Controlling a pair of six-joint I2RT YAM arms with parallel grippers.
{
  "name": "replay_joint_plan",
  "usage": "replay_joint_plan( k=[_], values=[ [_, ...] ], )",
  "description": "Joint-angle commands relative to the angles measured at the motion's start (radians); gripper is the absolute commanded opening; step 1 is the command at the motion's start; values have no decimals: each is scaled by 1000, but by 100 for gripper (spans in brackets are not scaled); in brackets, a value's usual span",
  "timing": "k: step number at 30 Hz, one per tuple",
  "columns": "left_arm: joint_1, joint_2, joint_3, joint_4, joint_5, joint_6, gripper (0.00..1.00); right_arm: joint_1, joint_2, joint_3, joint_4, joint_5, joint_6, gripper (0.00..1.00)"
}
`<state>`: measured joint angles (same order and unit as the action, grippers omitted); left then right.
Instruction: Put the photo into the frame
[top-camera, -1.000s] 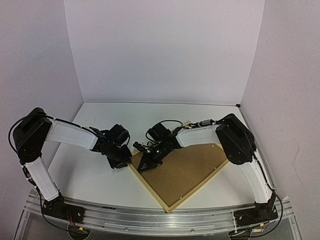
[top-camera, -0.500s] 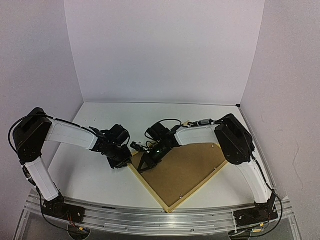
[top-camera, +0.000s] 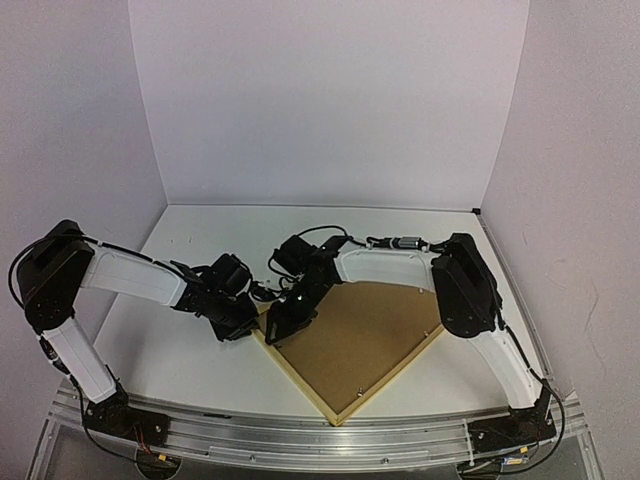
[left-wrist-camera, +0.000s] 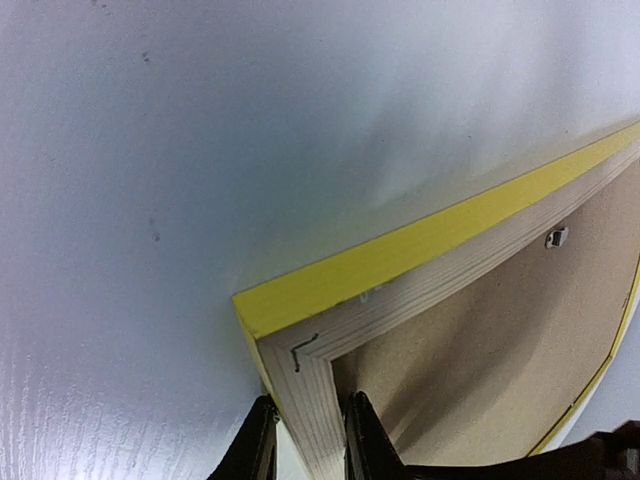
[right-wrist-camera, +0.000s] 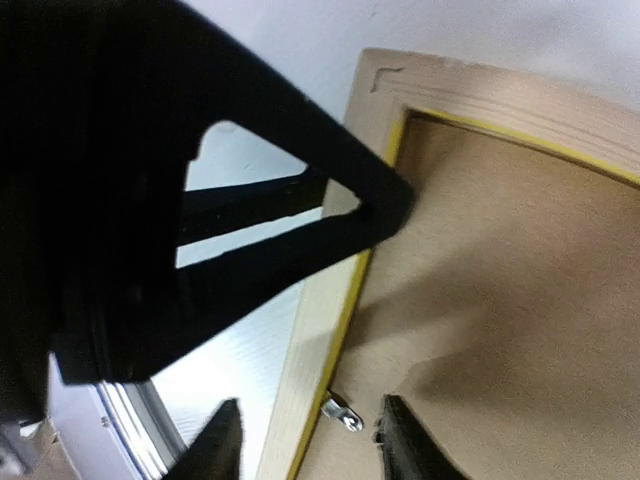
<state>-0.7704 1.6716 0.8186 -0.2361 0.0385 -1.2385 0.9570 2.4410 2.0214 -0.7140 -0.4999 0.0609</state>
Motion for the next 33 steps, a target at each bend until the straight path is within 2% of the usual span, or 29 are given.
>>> replay_joint_plan(
  k=[1,4,8,10,13,17,20,26,29,33],
  values=[
    [-8,-68,-72,-53,4,72,15,-11,-221,18,-35,342,209,53],
    [-11,-116,-56,-60,-13,101,26,-34,-402,-140,37,494,322,65],
    [-16,-168,20,-109,-41,164,50,-70,-642,-433,73,731,479,85],
    [-18,-184,82,-161,-70,207,71,-116,-781,-619,73,805,590,93],
    [-18,-180,189,-245,-109,278,97,-193,-973,-867,73,806,744,96],
    [8,-90,337,-295,-155,402,100,-230,-1133,-1082,73,809,893,96],
    [68,27,445,-245,-87,518,100,-238,-1169,-1155,77,777,970,95],
    [89,330,723,-198,42,781,100,-241,-1099,-1193,140,768,1009,88],
    [91,459,851,-222,74,858,99,-243,-1040,-1191,192,756,1016,86],
    [91,565,950,-231,112,922,95,-250,-953,-1189,228,736,1037,83]
  ],
)
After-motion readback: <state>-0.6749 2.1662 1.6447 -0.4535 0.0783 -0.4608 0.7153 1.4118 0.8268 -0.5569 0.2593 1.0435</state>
